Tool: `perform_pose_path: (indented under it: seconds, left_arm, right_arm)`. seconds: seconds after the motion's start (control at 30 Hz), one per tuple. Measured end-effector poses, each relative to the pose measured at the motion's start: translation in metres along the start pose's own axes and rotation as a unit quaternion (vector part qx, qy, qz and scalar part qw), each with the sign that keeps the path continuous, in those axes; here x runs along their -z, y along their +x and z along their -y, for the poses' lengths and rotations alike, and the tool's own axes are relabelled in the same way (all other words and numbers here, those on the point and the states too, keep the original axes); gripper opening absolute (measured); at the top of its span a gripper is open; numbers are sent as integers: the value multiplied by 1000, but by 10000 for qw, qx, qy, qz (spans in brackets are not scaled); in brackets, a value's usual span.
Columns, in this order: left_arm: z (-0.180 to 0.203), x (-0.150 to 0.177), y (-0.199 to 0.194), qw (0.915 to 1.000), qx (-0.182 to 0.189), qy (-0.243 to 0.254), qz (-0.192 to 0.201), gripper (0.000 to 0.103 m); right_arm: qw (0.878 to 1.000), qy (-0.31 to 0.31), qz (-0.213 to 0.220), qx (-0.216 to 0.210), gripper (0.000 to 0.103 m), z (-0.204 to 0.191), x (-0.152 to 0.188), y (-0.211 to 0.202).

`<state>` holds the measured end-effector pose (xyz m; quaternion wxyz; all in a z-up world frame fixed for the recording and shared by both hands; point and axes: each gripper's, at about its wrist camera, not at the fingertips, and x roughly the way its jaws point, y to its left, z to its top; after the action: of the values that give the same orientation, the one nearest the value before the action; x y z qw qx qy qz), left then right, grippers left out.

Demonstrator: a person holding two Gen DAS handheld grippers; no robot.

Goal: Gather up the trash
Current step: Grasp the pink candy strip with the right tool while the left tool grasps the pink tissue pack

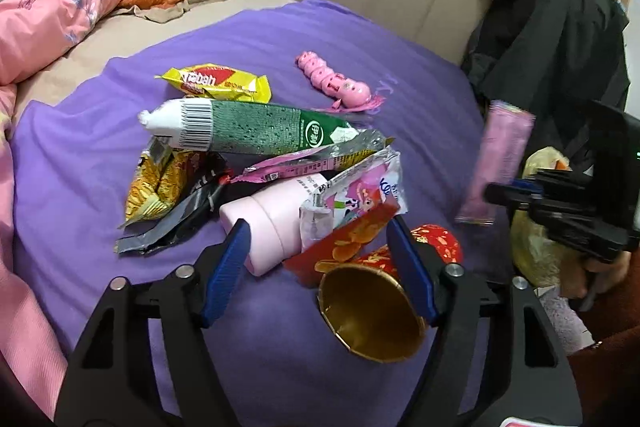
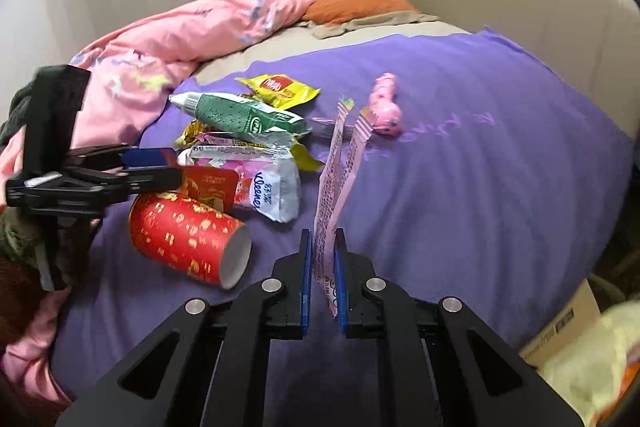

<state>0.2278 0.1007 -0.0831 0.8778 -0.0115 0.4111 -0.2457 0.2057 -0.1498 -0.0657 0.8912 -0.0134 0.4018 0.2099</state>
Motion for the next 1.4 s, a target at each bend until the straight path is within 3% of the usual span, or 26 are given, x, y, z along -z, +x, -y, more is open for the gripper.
perform_pose_path:
  seconds: [0.07,0.17,0.63,1.0,1.07,1.13,1.23,1.4]
  left_arm:
    - [1,-2,2,9999,-113,-27,-26,47]
    - [0,-2,3,9998,78,-153,-101,30]
    - [24,-13,-44,9982,-144,-60,573,5]
    - [53,-25,-88,9939,-176,-7,1093,3]
    - [56,-26,-88,9946,-174,43,1018,3]
    - [52,-24,-78,9977,-34,-36,681,3]
    - [47,-10,-67,9991,56,-198,376,17]
    - [38,8,-66,9992,5,-329,248,26]
  right_arm:
    - [9999,92,53,94,12,3,5,-8]
    - [9997,171,132,133,11,4,10,-18]
    - [9987,186,382,265,11,-5,19,-51]
    - [9965,187,700,413,11,-5,27,-96]
    - [9963,203,724,415,11,-4,27,-100]
    - [9963,221,738,386,11,-5,28,-103]
    - [9964,197,759,335,11,-8,31,-106]
    - [9968,131,715,324,12,-13,34,-102]
